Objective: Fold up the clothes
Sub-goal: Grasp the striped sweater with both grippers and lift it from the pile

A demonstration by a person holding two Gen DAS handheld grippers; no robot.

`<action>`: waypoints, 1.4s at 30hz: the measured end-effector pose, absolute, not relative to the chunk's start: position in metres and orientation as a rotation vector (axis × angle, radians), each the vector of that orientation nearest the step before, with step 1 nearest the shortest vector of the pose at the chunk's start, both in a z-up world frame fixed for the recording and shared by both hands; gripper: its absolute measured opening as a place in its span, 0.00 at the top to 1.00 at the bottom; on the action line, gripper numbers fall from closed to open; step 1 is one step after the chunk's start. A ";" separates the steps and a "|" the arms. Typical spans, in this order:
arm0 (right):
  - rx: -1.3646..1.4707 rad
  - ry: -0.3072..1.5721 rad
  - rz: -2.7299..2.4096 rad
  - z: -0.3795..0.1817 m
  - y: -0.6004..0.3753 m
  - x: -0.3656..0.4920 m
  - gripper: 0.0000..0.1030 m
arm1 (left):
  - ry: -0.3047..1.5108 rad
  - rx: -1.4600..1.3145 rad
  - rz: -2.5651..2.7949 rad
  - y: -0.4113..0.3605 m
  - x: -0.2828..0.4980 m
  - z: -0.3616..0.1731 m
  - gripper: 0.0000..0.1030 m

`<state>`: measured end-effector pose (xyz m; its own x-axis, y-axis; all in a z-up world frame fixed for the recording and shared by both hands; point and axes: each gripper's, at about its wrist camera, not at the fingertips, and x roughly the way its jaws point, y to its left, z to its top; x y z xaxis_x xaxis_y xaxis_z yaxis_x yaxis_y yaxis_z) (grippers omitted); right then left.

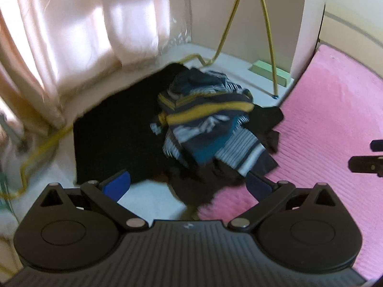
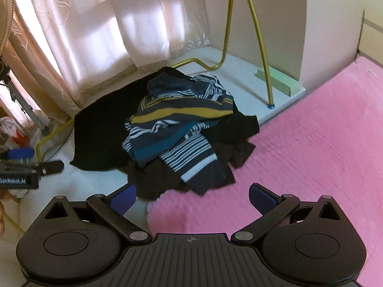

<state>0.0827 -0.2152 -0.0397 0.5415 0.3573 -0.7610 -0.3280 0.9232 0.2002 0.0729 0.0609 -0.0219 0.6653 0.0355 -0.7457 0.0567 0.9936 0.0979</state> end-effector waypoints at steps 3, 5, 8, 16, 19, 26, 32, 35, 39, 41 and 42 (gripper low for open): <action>0.043 0.894 0.436 -0.046 -0.213 0.110 0.01 | 0.827 0.151 -0.023 0.061 0.107 -0.025 0.01; 0.056 0.887 0.439 -0.052 -0.209 0.129 0.01 | 0.844 0.191 -0.042 0.060 0.137 -0.034 0.01; 0.101 0.873 0.433 -0.066 -0.200 0.158 0.00 | 0.874 0.248 -0.095 0.058 0.187 -0.050 0.02; 0.189 0.828 0.430 -0.130 -0.155 0.248 0.01 | 0.836 0.490 -0.320 0.042 0.334 -0.098 0.06; 0.241 0.816 0.432 -0.164 -0.139 0.275 0.01 | 0.843 0.591 -0.405 0.041 0.382 -0.130 0.08; 0.240 0.743 0.489 -0.219 -0.101 0.299 0.01 | 0.938 0.606 -0.468 0.049 0.458 -0.187 0.70; 0.191 0.694 0.483 -0.232 -0.073 0.316 0.01 | 0.884 0.554 -0.529 0.045 0.445 -0.152 0.94; 0.139 0.700 0.472 -0.237 -0.061 0.327 0.01 | 0.789 0.498 -0.558 0.040 0.423 -0.109 0.94; 0.168 0.740 0.471 -0.232 -0.072 0.330 0.53 | 0.716 0.468 -0.647 0.019 0.382 -0.064 0.94; 0.196 0.756 0.441 -0.221 -0.092 0.321 0.99 | 0.695 0.470 -0.695 0.002 0.356 -0.048 0.95; 0.221 0.753 0.422 -0.214 -0.108 0.312 0.99 | 0.685 0.469 -0.722 -0.007 0.341 -0.042 0.95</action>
